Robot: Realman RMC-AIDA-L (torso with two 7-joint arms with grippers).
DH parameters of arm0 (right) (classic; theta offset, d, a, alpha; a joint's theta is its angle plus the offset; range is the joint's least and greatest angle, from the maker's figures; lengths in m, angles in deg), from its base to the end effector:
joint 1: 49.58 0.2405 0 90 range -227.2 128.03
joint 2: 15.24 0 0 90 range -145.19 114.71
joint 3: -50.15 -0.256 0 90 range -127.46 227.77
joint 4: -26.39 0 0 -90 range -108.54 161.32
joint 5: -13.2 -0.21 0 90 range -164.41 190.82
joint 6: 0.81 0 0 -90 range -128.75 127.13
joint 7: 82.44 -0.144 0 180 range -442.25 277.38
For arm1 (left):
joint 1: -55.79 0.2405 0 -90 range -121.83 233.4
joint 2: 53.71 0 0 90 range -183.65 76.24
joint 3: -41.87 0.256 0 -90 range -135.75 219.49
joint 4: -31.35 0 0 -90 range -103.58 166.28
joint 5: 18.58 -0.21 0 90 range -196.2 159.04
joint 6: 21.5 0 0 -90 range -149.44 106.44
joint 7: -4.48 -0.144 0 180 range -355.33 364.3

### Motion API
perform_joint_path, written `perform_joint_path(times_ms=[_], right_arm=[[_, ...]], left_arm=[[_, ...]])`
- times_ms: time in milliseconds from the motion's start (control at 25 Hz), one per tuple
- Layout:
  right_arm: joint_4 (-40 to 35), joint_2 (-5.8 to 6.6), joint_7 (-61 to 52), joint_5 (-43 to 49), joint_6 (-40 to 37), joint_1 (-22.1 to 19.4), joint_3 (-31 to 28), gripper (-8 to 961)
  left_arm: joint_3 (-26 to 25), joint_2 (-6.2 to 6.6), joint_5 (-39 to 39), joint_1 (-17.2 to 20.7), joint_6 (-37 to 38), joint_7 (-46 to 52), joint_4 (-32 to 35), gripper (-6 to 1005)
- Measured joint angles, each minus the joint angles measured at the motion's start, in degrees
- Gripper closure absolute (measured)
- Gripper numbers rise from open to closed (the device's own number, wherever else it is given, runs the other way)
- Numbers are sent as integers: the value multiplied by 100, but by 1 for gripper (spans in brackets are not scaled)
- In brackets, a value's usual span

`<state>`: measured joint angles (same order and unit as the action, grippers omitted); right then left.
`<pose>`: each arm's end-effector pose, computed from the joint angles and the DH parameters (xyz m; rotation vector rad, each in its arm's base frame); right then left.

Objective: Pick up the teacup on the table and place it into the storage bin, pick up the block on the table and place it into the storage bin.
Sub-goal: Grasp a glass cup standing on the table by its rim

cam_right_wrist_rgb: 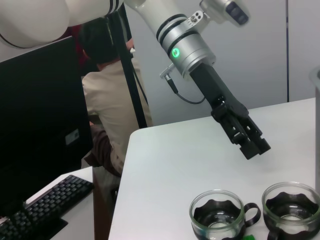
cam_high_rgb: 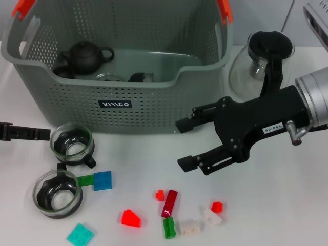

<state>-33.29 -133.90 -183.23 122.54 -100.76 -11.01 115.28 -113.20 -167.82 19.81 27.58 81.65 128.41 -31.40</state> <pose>0.1314 0.3347 -0.0029 2.9758 -0.2141 -0.4446 -0.3129 0.3087 0.1181 -2.3482 -1.4866 -0.2440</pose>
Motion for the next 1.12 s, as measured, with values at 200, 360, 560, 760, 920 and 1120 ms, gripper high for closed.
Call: perform_joint_path(times_ms=[200,360,560,760,920,1120], right_arm=[[-18,6,0,0,-17,58,-99,96],[-1,9,0,0,-8,104,-128,96],[1,13,11,0,16,127,-133,96],[2,83,39,0,28,127,-146,95],[2,122,71,0,35,126,-168,95],[2,144,78,0,39,109,-193,95]], left_arm=[[419,37,-648,-281,-278,657,-47,138],[599,-25,-1031,-475,-554,941,-65,138],[834,-65,-1190,-625,-819,1160,85,137],[1203,-148,-1355,-712,-1088,1355,233,138],[1353,-231,-1368,-727,-1249,1392,289,139],[1339,-250,-1372,-730,-1328,1471,290,140]])
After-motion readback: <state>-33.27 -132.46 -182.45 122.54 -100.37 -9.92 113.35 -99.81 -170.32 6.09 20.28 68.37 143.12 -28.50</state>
